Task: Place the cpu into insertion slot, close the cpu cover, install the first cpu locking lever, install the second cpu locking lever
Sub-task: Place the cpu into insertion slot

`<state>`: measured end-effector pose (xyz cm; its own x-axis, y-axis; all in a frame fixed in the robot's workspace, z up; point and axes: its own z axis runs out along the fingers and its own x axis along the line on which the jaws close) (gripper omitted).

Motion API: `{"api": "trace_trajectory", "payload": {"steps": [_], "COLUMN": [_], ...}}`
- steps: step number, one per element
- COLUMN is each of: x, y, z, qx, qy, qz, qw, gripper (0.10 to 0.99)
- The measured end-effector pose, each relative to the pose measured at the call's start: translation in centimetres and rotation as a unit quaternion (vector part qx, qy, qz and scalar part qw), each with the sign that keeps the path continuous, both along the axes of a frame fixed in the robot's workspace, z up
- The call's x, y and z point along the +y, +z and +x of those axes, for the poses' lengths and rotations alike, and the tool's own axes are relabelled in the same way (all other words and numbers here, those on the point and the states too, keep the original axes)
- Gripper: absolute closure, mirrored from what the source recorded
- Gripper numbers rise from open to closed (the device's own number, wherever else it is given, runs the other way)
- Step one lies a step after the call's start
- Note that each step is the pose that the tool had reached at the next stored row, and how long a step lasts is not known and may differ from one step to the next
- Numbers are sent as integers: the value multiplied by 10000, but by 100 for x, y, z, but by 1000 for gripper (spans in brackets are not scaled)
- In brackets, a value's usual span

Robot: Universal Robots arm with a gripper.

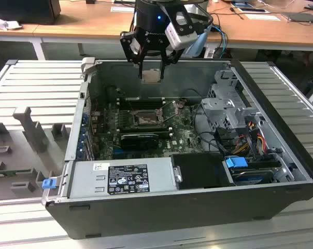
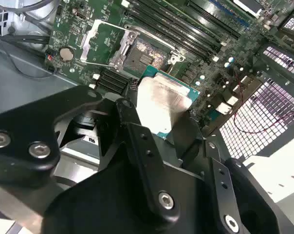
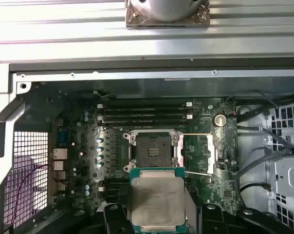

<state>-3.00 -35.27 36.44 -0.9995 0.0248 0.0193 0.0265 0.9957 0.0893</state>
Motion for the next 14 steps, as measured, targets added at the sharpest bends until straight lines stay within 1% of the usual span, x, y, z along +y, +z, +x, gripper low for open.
{"api": "trace_trajectory", "payload": {"steps": [1, 2, 3, 7, 8, 10, 14], "x": [0, 0, 0, 0, 0, 0, 0], "y": [0, -1, -2, -5, -6, -9, -20], "z": [0, 0, 0, 0, 0, -5, -9], "qx": [0, 0, 0, 0, 1, 1, 1], "qy": [-35, -156, -308, -577, -662, -782, -857], "qz": [0, -1, -2, -2, -4, -3, -9], "qw": [10000, 9999, 9995, 9983, 9978, 9969, 9963], "gripper": [561, 561, 561, 561, 561, 561, 561]}}
